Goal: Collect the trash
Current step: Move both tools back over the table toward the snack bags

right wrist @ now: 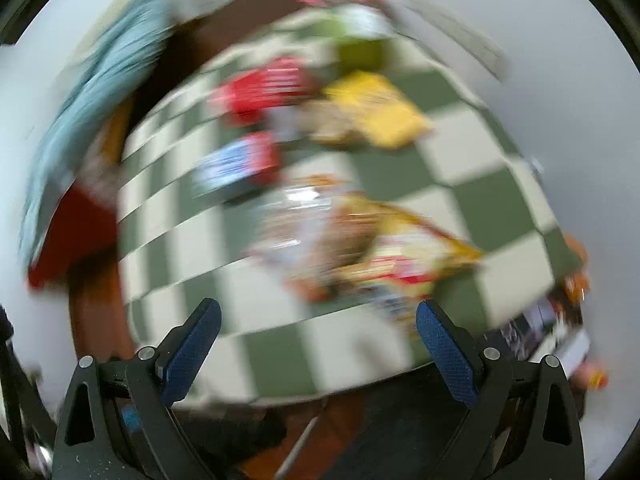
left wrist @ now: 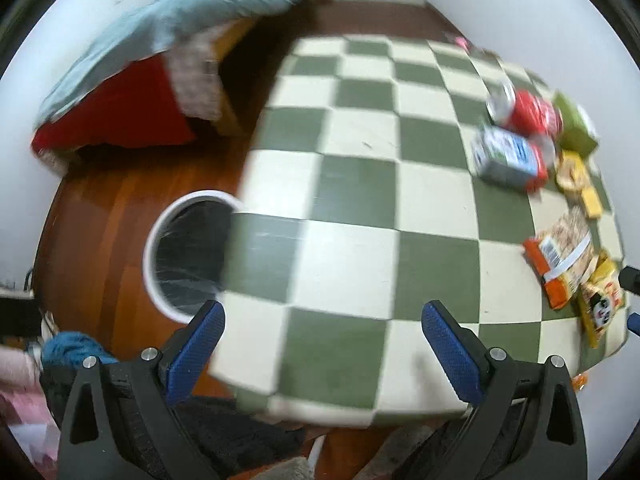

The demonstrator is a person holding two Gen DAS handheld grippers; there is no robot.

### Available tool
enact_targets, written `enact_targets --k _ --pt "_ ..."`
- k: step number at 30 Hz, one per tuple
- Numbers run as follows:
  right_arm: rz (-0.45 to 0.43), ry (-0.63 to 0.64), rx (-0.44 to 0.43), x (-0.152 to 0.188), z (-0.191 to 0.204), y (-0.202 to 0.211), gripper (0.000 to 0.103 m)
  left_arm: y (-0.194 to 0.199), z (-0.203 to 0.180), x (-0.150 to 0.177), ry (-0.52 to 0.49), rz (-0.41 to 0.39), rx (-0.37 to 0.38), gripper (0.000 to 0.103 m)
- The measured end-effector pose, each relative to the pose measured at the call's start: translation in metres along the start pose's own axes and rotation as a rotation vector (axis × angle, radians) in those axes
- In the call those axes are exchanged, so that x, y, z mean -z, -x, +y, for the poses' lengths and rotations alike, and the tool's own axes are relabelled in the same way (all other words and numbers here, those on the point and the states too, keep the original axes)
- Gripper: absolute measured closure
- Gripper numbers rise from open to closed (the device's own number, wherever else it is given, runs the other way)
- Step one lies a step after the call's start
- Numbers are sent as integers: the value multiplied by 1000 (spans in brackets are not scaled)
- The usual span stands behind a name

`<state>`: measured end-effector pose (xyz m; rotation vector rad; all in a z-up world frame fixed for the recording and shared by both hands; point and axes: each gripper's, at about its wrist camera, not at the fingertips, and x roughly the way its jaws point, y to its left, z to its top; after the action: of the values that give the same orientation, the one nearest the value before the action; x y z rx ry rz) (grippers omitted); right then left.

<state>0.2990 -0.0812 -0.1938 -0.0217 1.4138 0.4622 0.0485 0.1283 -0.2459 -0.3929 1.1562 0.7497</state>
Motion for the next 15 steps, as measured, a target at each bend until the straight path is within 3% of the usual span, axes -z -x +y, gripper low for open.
enact_targets --k 3,8,9,10,15 --pt "40 -147 2 -10 -47 -33 4 -17 -23 -6 -66 18 -16 2" --pt "39 -223 -63 -16 -65 -64 7 -23 -50 -17 -164 35 -3 2" --pt "5 -201 -52 -16 -62 -62 20 -22 -56 -20 -182 33 12 2" --pt "-6 -162 -51 -17 -58 -61 43 -18 -63 -23 -204 29 33 2" --pt "0 -161 -57 -23 -80 -54 48 2 -117 -39 -349 5 174 2"
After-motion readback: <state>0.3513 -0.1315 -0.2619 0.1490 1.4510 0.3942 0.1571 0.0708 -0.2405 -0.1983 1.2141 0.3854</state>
